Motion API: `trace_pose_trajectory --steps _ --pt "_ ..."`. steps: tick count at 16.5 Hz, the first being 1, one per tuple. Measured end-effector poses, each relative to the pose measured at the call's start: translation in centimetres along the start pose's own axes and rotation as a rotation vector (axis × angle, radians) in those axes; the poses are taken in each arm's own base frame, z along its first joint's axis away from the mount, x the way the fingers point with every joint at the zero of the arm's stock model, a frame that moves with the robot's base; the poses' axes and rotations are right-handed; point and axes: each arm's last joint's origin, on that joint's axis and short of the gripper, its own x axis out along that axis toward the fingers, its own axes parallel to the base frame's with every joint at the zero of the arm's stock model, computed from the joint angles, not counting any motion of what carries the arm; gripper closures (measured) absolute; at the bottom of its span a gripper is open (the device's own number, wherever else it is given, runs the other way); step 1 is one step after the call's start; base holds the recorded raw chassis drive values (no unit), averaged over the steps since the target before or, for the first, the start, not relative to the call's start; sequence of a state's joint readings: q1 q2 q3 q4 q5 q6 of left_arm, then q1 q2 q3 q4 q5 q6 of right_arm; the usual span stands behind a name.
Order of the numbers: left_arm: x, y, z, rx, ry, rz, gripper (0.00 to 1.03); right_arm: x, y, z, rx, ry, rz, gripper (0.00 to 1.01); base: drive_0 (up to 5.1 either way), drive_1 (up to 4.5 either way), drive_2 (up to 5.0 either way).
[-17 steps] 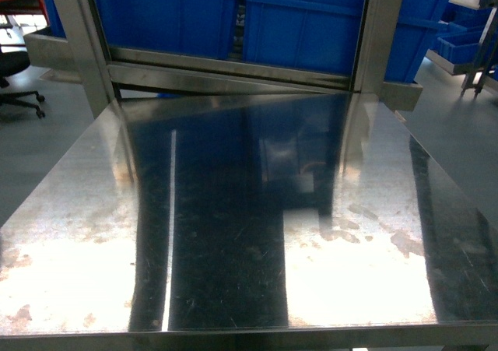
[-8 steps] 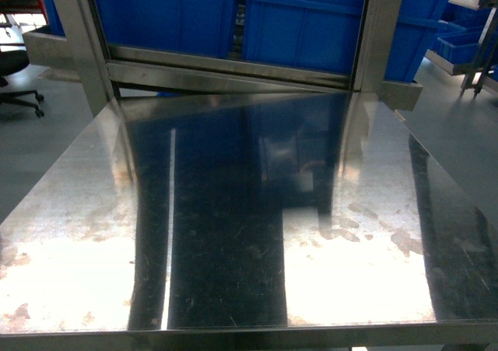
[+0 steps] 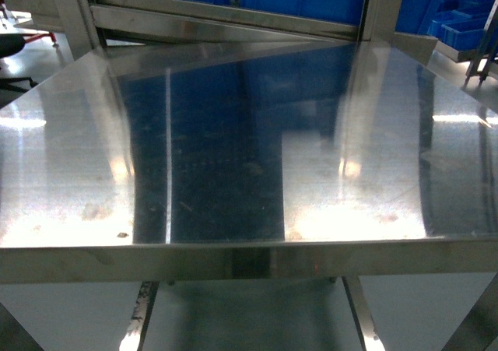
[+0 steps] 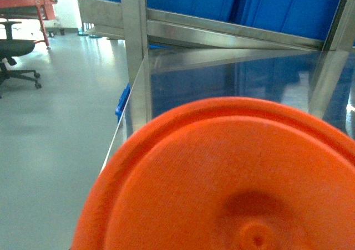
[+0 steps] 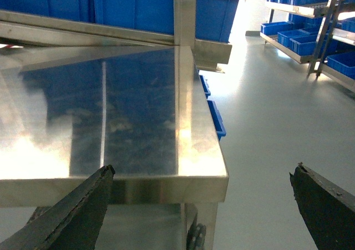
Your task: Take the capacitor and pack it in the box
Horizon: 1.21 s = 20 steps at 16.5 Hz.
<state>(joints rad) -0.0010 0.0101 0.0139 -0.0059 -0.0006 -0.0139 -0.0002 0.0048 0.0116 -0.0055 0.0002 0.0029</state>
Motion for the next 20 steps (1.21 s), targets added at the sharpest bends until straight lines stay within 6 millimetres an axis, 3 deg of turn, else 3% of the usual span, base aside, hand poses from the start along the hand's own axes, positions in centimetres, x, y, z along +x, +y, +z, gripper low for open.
trace_pose_trajectory --steps 20 --pt "0.0 0.0 -0.03 0.0 0.003 0.0 0.6 0.0 0.0 -0.02 -0.001 0.002 0.001 0.03 0.0 0.0 0.0"
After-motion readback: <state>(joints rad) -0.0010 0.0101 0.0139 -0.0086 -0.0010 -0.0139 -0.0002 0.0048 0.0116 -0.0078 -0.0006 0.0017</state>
